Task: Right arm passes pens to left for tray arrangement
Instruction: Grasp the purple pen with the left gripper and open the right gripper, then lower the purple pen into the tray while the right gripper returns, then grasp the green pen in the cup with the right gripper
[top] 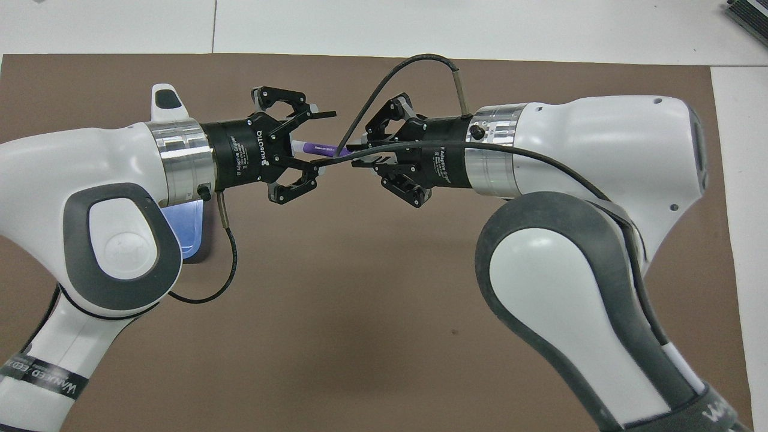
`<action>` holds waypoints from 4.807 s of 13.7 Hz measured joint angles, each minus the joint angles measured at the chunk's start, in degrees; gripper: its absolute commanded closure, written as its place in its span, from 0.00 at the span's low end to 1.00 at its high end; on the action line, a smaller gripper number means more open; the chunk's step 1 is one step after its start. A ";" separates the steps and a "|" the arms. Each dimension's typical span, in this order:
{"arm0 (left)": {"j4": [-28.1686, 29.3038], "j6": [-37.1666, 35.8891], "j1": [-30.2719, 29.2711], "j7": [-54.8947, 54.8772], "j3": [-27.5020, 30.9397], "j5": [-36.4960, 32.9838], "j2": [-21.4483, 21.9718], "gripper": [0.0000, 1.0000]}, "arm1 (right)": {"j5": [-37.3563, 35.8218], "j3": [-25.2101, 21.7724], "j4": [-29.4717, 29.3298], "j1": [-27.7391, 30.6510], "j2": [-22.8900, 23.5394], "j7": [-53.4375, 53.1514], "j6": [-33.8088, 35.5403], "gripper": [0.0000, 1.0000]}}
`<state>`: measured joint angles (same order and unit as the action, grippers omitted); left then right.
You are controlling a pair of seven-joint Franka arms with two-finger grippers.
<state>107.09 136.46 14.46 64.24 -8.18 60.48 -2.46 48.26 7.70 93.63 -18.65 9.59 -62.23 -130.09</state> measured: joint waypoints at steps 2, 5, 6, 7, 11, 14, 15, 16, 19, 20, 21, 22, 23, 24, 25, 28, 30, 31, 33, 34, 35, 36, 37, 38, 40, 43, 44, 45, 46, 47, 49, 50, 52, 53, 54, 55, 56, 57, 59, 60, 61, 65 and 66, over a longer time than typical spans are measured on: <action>0.19 -1.46 -0.88 -0.79 0.36 -1.06 0.01 0.54 | 0.00 0.00 0.09 0.00 0.07 0.00 -0.18 1.00; 0.25 -2.24 -1.28 -1.35 0.27 -1.44 0.05 1.00 | 0.00 0.00 0.13 0.00 0.07 0.00 -0.51 1.00; 0.42 -2.36 -1.26 -1.43 0.10 -1.59 0.05 1.00 | 0.00 -0.02 0.11 0.01 0.07 0.00 -0.84 1.00; 0.63 -2.64 -1.25 -1.80 0.03 -1.82 0.06 1.00 | 0.00 -0.07 0.12 0.03 0.05 0.00 -1.15 1.00; 0.65 -3.13 -1.32 -1.88 0.18 -1.84 0.13 1.00 | 0.00 0.01 0.12 -0.01 0.07 0.00 -1.17 1.00; 0.41 -4.79 -1.54 -2.28 0.42 -2.24 0.23 1.00 | 0.00 0.03 0.16 -0.06 0.08 -0.01 -0.97 0.00; 0.22 -5.74 -1.89 -2.67 0.45 -3.02 0.38 1.00 | -0.02 0.03 0.23 -0.07 0.09 -0.01 -0.93 0.00; 0.03 -6.96 -2.33 -3.39 0.53 -3.93 0.55 1.00 | -0.16 0.03 0.27 -0.07 0.11 -0.01 -0.93 0.00; -0.06 -10.34 -3.77 -7.56 0.71 -6.89 0.89 1.00 | -0.32 0.00 0.27 -0.05 0.12 -0.01 -0.93 0.00; -0.06 -11.34 -4.01 -10.55 0.76 -10.15 0.89 1.00 | -0.34 -0.11 0.27 0.10 0.11 -0.01 -0.92 0.00; -0.05 -12.34 -4.20 -13.82 0.74 -14.25 0.89 1.00 | -0.61 -0.35 0.26 0.40 0.11 -0.01 -0.55 0.00; -0.04 -13.28 -4.43 -17.66 0.74 -18.67 0.89 1.00 | -1.73 -0.60 0.22 1.13 0.10 0.04 0.87 0.00; -0.03 -14.32 -4.76 -22.08 0.75 -23.21 0.89 1.00 | -4.27 -0.71 0.09 2.61 0.04 0.58 3.80 0.00; 0.00 -15.44 -5.14 -26.64 0.77 -27.83 0.89 1.00 | -7.37 -0.76 -0.10 4.41 -0.13 2.52 7.61 0.00; 0.07 -16.31 -5.47 -30.63 0.81 -31.94 0.89 1.00 | -10.09 -0.78 -0.25 6.12 -0.40 6.02 11.44 0.00; 0.85 -17.98 -7.56 -43.41 0.86 -40.42 0.91 1.00 | -17.00 -0.86 -0.25 11.04 -1.24 21.02 20.47 0.00; 1.60 -18.04 -10.45 -54.93 0.93 -48.90 0.90 1.00 | -22.39 -0.93 -0.09 14.51 -1.50 34.06 24.45 0.00; 1.72 -18.04 -12.10 -59.96 1.00 -52.35 0.83 1.00 | -25.39 -0.96 0.30 15.95 -1.65 41.09 25.58 0.00; 1.61 -18.00 -15.59 -66.73 1.15 -55.94 -0.15 1.00 | -31.84 -1.02 2.60 18.39 -2.38 54.59 26.06 0.01; 1.27 -17.94 -16.83 -68.55 1.20 -57.99 -1.23 1.00 | -34.22 -1.03 4.02 19.48 -2.77 60.45 25.92 0.04; 0.59 -17.88 -17.68 -69.47 1.21 -60.22 -2.66 1.00 | -36.03 -1.04 5.37 20.70 -3.09 66.35 25.32 0.08; -0.42 -17.86 -18.13 -69.83 1.20 -61.55 -4.21 1.00 | -37.56 -1.05 6.51 21.93 -3.24 71.93 24.25 0.11; -1.57 -17.95 -18.59 -69.89 1.16 -62.15 -5.70 1.00 | -39.44 -1.07 7.48 22.87 -3.27 77.04 22.67 0.16; -2.99 -18.35 -19.34 -69.97 1.15 -62.51 -7.27 1.00 | -41.52 -1.07 8.45 23.32 -3.27 81.48 20.82 0.19; -7.70 -21.49 -21.54 -70.96 1.15 -62.67 -11.37 1.00 | -44.87 -0.93 10.15 23.36 -3.25 90.29 17.62 0.26; -13.44 -23.31 -24.93 -72.26 1.17 -62.71 -18.85 1.00 | -48.20 -0.89 12.00 23.83 -3.13 104.92 13.18 0.32; -14.34 -23.22 -25.82 -72.63 1.15 -62.71 -20.94 1.00 | -48.59 -0.91 12.44 24.39 -2.93 109.20 11.67 0.32; -15.14 -23.16 -26.47 -72.75 1.15 -62.71 -22.55 1.00 | -48.68 -0.95 12.78 24.96 -2.68 113.00 10.28 0.33; -15.70 -23.16 -26.99 -72.75 1.11 -62.71 -23.51 1.00 | -48.69 -0.98 12.95 25.52 -2.32 115.77 9.22 0.35; -16.04 -23.12 -27.41 -72.76 1.11 -62.71 -24.10 1.00 | -48.69 -0.99 13.04 26.02 -1.84 117.60 8.30 0.37; -16.26 -21.13 -27.87 -72.81 1.22 -62.73 -24.76 1.00 | -48.69 -0.99 13.05 26.54 -0.76 118.92 7.30 0.41; -16.27 -19.58 -28.32 -72.82 1.21 -62.75 -25.08 1.00 | -48.69 -0.98 13.05 26.56 -0.28 118.94 7.02 0.42; -16.27 -18.18 -29.24 -73.87 1.22 -63.15 -25.57 1.00 | -48.70 -0.93 13.04 26.55 0.49 118.94 5.65 0.45; -16.21 -17.81 -29.76 -74.91 1.20 -63.49 -25.70 1.00 | -48.70 -0.93 13.04 26.55 0.89 118.94 5.28 0.46; -15.94 -17.06 -30.28 -75.97 1.22 -63.61 -25.87 1.00 | -48.70 -0.93 13.05 26.55 1.25 118.94 4.81 0.49; -15.43 -15.93 -30.77 -76.94 1.22 -63.67 -26.10 1.00 | -48.70 -0.93 13.04 26.55 1.60 118.94 4.10 0.50; -14.89 -15.05 -31.04 -77.47 1.22 -63.88 -26.33 1.00 | -48.70 -0.91 13.04 26.55 1.90 118.94 3.63 0.51; -14.44 -14.45 -31.21 -77.71 1.18 -64.21 -26.50 1.00 | -48.70 -0.90 13.04 26.55 2.17 118.94 3.06 0.53; -14.21 -14.39 -31.27 -77.78 1.15 -64.56 -26.64 1.00 | -48.70 -0.87 13.04 26.55 2.49 118.94 2.75 0.56; -14.06 -14.39 -31.34 -77.78 1.17 -64.68 -26.63 1.00 | -48.70 -0.86 13.04 26.55 2.66 118.94 2.75 0.57; -13.66 -14.39 -31.58 -77.79 1.19 -64.75 -26.63 1.00 | -48.70 -0.86 13.04 26.55 2.87 118.93 2.75 0.59; -11.09 -13.38 -32.84 -78.06 1.15 -64.81 -26.55 1.00 | -48.70 -0.70 13.04 26.42 3.29 118.74 2.72 0.62; -10.58 -12.95 -32.99 -78.06 1.16 -64.81 -26.51 1.00 | -48.70 -0.68 13.04 26.35 3.31 118.69 2.72 0.63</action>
<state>96.51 123.51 -18.52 -13.83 -7.02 -4.33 -28.96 -0.43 7.02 106.68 7.70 12.90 56.46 -127.37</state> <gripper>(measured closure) 0.828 0.608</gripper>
